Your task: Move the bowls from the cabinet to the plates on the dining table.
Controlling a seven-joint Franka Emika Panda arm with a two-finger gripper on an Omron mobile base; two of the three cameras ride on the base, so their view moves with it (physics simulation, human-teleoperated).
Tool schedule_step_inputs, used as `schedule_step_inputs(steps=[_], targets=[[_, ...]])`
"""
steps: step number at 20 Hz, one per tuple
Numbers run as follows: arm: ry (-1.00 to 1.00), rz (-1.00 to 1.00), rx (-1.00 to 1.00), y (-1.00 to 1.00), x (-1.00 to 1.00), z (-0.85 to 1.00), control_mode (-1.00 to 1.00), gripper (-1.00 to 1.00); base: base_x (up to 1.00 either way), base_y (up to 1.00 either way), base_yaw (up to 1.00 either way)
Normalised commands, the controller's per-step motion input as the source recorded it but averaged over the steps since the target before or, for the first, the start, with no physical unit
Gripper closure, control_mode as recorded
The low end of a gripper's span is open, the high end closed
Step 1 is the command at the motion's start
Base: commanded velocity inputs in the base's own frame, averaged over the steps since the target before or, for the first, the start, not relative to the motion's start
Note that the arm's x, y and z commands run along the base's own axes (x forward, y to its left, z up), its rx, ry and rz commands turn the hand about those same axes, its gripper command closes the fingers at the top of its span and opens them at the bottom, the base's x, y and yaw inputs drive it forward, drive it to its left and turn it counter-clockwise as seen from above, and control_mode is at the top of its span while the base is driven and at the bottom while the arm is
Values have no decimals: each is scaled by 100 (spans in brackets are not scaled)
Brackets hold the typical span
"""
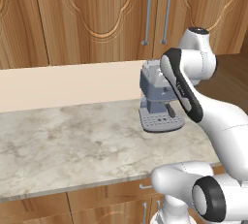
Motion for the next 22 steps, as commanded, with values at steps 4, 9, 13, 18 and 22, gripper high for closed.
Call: schedule_step_inputs(steps=[4, 9, 13, 18, 22], targets=[[-7, 1, -7, 13, -38, -2, -100, -100, 0, 0, 0], [-36, 11, -10, 2, -58, 45, -100, -100, 0, 0, 0], [-38, 4, -4, 0, -17, 83, -100, -100, 0, 0, 0], [-25, 0, 0, -5, 0, 96, -100, -100, 0, 0, 0], [-16, -6, 0, -2, 11, 82, -100, -100, 0, 0, 0]])
